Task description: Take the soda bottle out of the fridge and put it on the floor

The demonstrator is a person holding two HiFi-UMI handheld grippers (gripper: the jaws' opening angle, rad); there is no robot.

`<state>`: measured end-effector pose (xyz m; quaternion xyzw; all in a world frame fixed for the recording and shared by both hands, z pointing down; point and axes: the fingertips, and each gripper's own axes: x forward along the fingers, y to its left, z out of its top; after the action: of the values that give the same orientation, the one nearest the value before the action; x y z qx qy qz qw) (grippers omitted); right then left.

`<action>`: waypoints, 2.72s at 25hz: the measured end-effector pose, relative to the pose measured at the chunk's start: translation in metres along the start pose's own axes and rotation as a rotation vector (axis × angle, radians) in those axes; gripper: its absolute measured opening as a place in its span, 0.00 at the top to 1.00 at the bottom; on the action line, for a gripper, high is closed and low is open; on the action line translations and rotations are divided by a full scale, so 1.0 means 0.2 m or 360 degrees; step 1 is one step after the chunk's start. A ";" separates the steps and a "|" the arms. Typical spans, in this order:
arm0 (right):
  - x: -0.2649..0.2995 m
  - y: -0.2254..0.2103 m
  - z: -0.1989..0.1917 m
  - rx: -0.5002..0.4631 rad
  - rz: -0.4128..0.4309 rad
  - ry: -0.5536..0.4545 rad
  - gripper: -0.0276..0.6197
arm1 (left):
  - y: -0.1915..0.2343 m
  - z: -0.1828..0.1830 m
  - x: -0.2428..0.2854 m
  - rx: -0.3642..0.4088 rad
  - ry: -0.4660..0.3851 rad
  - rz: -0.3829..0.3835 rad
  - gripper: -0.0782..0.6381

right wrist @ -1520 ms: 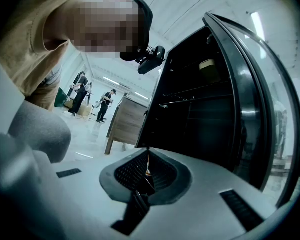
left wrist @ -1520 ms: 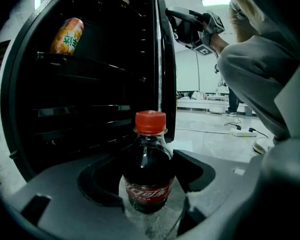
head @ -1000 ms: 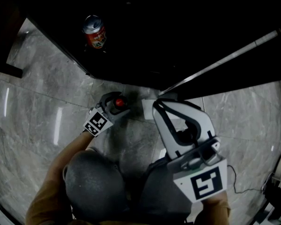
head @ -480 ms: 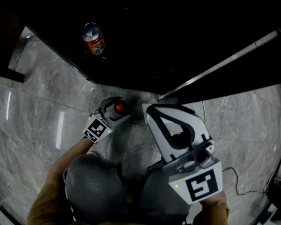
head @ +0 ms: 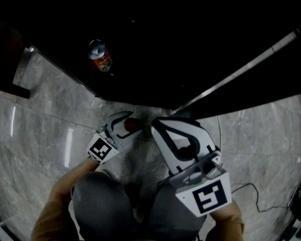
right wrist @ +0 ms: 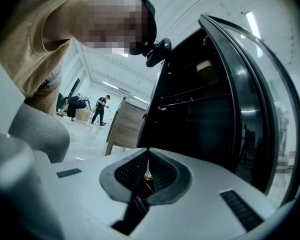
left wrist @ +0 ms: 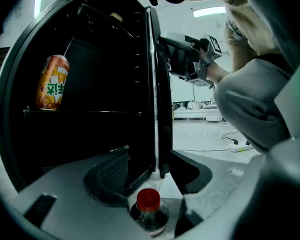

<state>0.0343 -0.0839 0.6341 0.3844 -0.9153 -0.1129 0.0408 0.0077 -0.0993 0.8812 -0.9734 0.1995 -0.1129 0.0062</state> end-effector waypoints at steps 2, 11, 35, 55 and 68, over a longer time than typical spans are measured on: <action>0.01 -0.01 0.00 -0.0008 -0.0019 -0.0003 0.95 | 0.01 0.04 -0.01 -0.0002 -0.0016 -0.0003 0.56; 0.04 -0.04 -0.03 0.0012 -0.0016 0.0074 0.95 | 0.10 0.13 -0.08 -0.0036 0.0028 0.0030 0.71; 0.28 -0.06 -0.02 0.0054 0.0089 0.0247 0.95 | 0.22 0.57 -0.05 -0.0219 -0.0205 0.0115 0.89; 0.16 -0.06 0.57 0.0263 -0.0088 0.0405 0.95 | 0.09 1.38 -0.52 -0.0319 -0.0050 0.0322 0.89; -0.09 -0.29 1.09 0.0297 -0.0234 0.0578 0.95 | -0.07 2.01 -0.66 -0.0321 0.0032 0.0270 0.89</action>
<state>0.0518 -0.0719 0.4098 0.4662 -0.8690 0.0407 0.1608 -0.0156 -0.0490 0.4613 -0.9475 0.2913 -0.1012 -0.0843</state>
